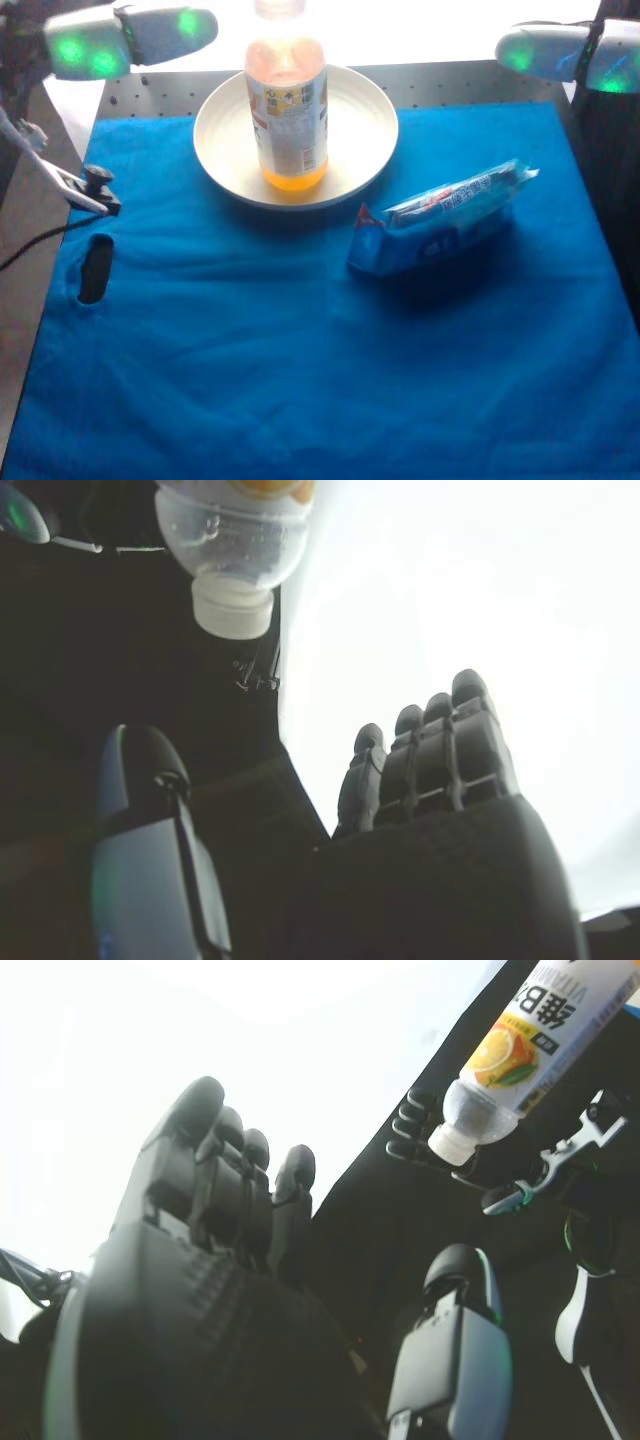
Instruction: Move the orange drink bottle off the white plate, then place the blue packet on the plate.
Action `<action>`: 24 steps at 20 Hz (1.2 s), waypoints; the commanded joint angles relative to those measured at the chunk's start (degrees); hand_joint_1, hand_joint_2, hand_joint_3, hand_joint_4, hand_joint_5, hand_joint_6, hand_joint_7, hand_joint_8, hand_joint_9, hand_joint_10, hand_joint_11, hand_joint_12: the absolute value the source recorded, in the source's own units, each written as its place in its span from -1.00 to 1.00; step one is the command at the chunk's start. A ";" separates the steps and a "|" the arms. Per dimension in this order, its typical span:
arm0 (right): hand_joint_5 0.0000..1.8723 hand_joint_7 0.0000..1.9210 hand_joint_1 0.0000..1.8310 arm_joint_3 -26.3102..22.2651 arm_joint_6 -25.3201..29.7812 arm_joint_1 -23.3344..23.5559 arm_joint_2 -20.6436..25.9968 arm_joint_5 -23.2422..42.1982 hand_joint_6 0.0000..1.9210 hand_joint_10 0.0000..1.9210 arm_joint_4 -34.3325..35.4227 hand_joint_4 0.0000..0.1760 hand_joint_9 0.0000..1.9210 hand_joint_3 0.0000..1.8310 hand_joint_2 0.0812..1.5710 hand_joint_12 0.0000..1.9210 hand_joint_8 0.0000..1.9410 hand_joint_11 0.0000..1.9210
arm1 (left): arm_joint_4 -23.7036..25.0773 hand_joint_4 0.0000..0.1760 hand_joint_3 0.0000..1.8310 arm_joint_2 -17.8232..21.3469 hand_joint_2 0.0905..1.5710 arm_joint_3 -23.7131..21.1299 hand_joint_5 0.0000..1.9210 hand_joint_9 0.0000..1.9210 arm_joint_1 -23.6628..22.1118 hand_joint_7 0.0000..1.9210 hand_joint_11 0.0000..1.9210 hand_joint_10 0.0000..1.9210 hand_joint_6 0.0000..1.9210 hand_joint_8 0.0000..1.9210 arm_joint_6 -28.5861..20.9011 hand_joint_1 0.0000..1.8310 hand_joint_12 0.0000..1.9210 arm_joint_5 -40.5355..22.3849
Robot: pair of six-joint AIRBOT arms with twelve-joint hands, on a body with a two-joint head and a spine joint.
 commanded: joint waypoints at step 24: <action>-0.46 -0.61 -0.46 -0.57 0.52 0.69 -0.39 8.46 -1.00 -0.99 0.19 -0.81 -0.60 -1.00 0.06 -0.20 -0.99 -0.86 | 12.11 -0.43 -1.00 -8.39 -0.07 6.97 -1.00 -0.97 -6.63 -1.00 -0.93 -1.00 -1.00 -1.00 -7.64 -0.38 -0.93 2.17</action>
